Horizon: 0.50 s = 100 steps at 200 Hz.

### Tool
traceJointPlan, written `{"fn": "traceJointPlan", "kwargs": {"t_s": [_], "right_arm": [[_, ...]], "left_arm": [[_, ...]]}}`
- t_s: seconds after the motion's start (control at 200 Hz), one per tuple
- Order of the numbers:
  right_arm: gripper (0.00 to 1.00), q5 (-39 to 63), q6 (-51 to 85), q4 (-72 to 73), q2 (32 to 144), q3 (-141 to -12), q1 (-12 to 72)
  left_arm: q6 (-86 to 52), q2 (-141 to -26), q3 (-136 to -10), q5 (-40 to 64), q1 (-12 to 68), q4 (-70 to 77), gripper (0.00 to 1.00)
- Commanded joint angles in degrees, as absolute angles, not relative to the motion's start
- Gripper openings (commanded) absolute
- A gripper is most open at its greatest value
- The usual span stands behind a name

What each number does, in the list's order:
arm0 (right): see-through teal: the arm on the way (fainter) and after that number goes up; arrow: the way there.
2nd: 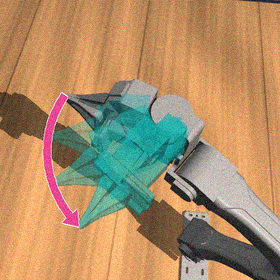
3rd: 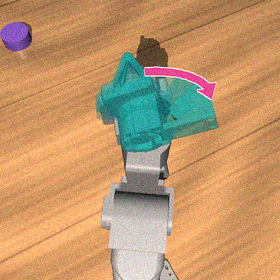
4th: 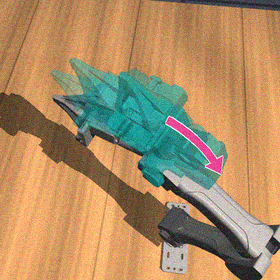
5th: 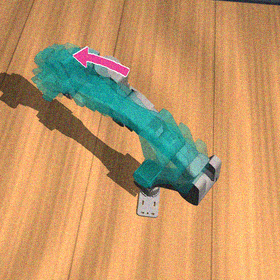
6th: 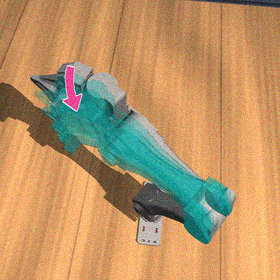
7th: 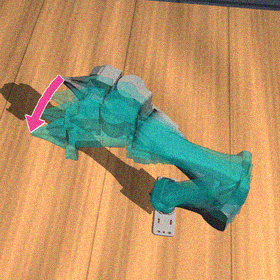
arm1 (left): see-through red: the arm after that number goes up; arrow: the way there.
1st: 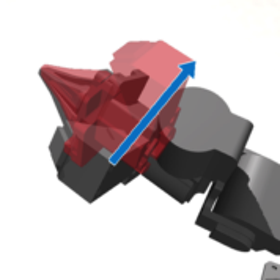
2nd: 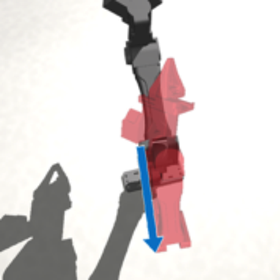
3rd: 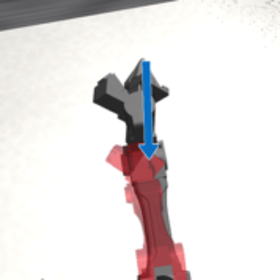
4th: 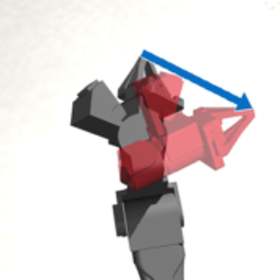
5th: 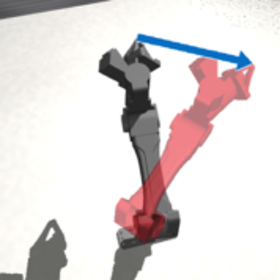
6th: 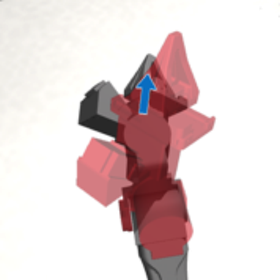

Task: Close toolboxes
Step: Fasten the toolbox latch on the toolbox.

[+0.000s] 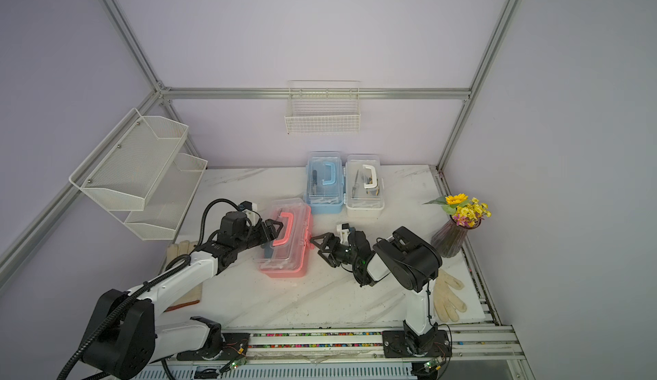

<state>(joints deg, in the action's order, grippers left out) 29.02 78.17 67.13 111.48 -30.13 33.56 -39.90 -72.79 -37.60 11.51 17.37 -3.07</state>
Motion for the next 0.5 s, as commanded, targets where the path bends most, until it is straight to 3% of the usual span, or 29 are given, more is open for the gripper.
{"fn": "traceJointPlan", "kwargs": {"t_s": [0.0,0.495], "right_arm": [[0.90,26.98,82.62,77.81,113.31,-30.76,34.27],[0.90,25.14,85.86,83.05,117.64,-33.57,35.91]], "left_arm": [[-42.81,-76.09,-34.28,15.33,17.75,-13.62,0.58],[-42.36,-76.49,-35.16,15.75,17.81,-13.98,0.57]]}}
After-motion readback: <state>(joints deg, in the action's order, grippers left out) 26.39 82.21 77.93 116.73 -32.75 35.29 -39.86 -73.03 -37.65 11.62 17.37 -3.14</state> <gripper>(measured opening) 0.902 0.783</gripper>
